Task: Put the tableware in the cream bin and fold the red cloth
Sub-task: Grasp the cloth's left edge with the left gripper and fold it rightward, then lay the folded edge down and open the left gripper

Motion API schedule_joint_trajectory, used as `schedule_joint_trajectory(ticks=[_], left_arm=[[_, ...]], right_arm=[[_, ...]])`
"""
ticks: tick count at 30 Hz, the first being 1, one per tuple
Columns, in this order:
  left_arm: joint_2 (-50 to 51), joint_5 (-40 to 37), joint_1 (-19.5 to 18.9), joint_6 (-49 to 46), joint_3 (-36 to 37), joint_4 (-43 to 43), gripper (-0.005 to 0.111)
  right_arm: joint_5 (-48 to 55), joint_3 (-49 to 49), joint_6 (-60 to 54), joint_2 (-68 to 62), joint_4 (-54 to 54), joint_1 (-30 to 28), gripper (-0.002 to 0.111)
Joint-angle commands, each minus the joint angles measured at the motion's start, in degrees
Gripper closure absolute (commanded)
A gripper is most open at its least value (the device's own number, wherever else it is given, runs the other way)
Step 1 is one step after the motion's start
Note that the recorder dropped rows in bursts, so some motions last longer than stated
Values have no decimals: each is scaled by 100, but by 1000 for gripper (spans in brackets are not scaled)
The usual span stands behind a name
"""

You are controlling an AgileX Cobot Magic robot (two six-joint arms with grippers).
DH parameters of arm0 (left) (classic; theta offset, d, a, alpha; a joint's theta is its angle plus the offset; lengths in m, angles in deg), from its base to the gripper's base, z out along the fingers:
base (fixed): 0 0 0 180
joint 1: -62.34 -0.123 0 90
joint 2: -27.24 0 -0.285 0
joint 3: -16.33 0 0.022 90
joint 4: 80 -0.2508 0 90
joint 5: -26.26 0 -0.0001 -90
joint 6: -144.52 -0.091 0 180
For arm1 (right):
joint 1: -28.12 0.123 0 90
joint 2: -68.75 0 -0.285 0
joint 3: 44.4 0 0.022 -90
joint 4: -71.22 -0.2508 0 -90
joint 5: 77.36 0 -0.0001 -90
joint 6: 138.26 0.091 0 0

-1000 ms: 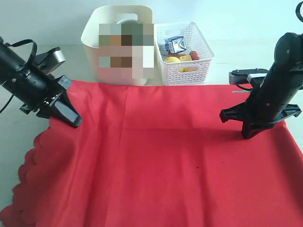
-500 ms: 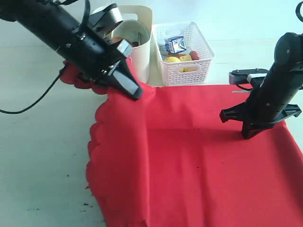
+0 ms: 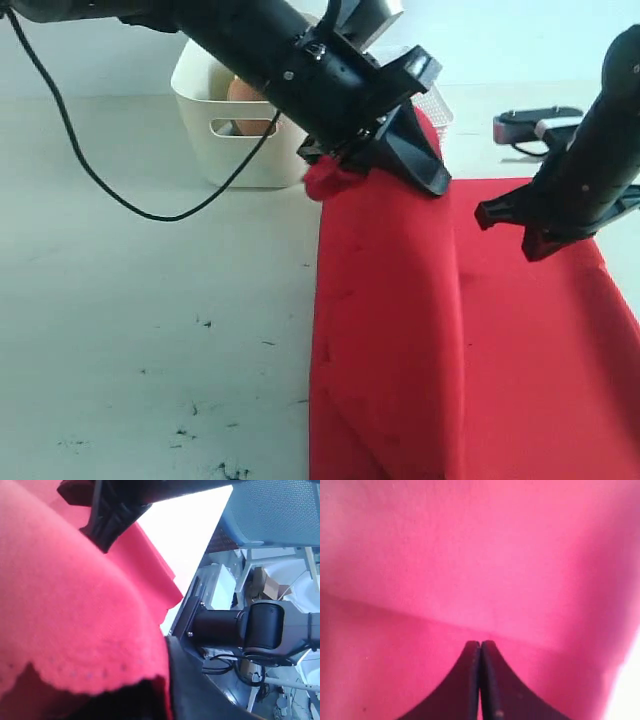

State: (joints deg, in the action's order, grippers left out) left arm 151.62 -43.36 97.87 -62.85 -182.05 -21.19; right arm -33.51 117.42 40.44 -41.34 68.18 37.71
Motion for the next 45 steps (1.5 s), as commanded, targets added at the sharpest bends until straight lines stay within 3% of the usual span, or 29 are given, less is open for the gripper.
schedule_joint_trajectory(ticks=[1, 8, 15, 17, 18, 19, 20, 22, 24, 26, 31, 39, 45], left_arm=[[234, -34, 123, 48, -328, 421, 106], [840, -21, 197, 78, -724, 871, 106], [1557, 735, 416, 78, -1014, 936, 104], [1921, 873, 553, 63, -1228, 937, 92], [2148, 1074, 639, 24, -1432, 937, 78], [2223, 1185, 680, 13, -1515, 937, 71], [2367, 1260, 778, -242, -1711, 992, 56], [2477, 888, 885, -888, -2038, 1310, 41], [2487, 344, 910, -1142, -2304, 1057, 40], [2421, -34, 841, -913, -2583, 27, 40], [2033, -34, 730, 242, -2698, -2666, 42], [1881, -34, 642, 730, -2698, -3589, 42], [2422, 126, 627, 675, -2698, -2682, 42]], right_arm=[[708, 316, 547, 619, 934, -132, 108], [857, 421, 691, 1061, 1059, -678, 108], [677, 421, 693, 1049, 1030, -709, 108], [526, 421, 693, 1049, 1056, -709, 108], [418, 421, 702, 1049, 1056, -709, 108], [391, 421, 718, 1049, 1056, -709, 108], [295, 421, 749, 1049, 1031, -709, 108], [34, 421, 749, 1059, 857, -709, 108], [-186, 421, 739, 1150, 749, -709, 108], [-325, 421, 710, 1267, 567, -709, 108], [-459, 421, 130, 1295, -175, -709, 108], [-515, 421, -6, 1295, -256, -709, 108], [-547, 421, -6, 1295, -256, -709, 108]])
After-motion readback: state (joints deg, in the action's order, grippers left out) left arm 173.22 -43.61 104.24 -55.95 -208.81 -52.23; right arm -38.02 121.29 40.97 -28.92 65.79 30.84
